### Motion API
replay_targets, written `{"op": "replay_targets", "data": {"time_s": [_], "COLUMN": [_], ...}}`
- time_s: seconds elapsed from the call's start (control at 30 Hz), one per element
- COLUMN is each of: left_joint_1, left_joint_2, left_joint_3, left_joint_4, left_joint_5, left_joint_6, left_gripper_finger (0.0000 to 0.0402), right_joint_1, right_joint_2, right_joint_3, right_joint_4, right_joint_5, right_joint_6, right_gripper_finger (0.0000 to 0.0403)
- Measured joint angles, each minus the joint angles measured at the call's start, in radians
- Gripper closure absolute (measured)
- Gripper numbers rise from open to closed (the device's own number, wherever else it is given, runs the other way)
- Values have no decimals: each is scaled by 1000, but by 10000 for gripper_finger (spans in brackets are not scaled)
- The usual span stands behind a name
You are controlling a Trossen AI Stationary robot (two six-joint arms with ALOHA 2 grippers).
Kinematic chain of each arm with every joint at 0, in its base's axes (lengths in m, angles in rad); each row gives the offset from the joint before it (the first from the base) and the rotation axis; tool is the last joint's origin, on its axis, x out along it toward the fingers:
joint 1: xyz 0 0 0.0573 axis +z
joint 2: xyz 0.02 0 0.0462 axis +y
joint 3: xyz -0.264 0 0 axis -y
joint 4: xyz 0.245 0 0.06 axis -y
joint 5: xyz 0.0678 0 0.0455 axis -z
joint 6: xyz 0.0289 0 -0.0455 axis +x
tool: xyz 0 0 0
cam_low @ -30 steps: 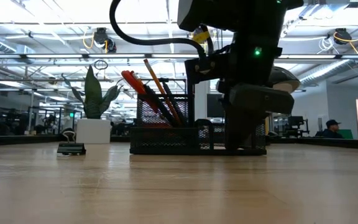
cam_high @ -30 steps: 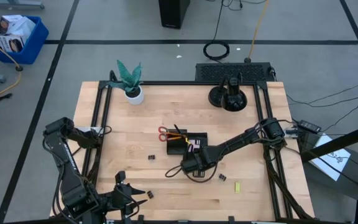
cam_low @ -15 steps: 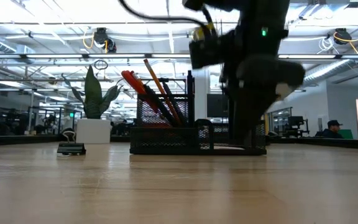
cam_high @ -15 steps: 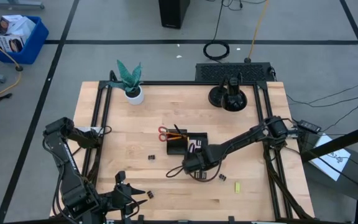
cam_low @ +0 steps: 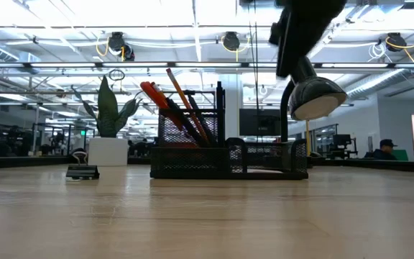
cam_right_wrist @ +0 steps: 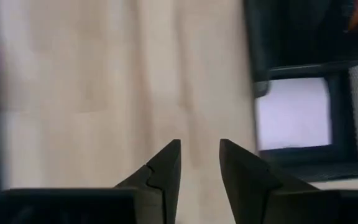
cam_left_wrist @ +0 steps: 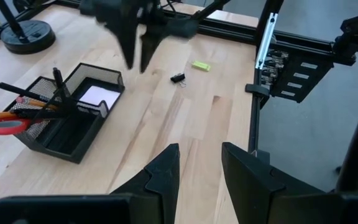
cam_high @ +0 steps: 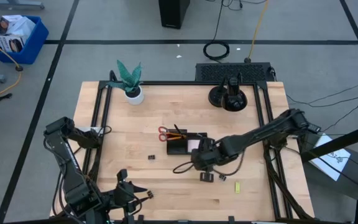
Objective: Pick and place office supplies into organizer
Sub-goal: Put the green eraser into the desk organizer
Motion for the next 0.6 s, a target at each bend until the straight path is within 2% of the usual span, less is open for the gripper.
{"op": "replay_targets", "data": {"time_s": [0.13, 0.3, 0.6], "left_joint_1": [6, 6, 7], "left_joint_2": [0, 0, 0], "left_joint_3": [0, 0, 0], "left_joint_4": [1, 2, 6], "left_joint_5": [0, 1, 1], "left_joint_6": [-7, -35, -92], "left_gripper_finger": [277, 277, 277], "right_joint_1": [45, 121, 286], "right_joint_2": [-82, -167, -189], "right_joint_3": [0, 0, 0], "right_joint_4": [-2, -7, -75], "right_joint_5": [-68, -75, -95], "right_joint_6": [45, 131, 340], "right_gripper_finger": [307, 309, 309]}}
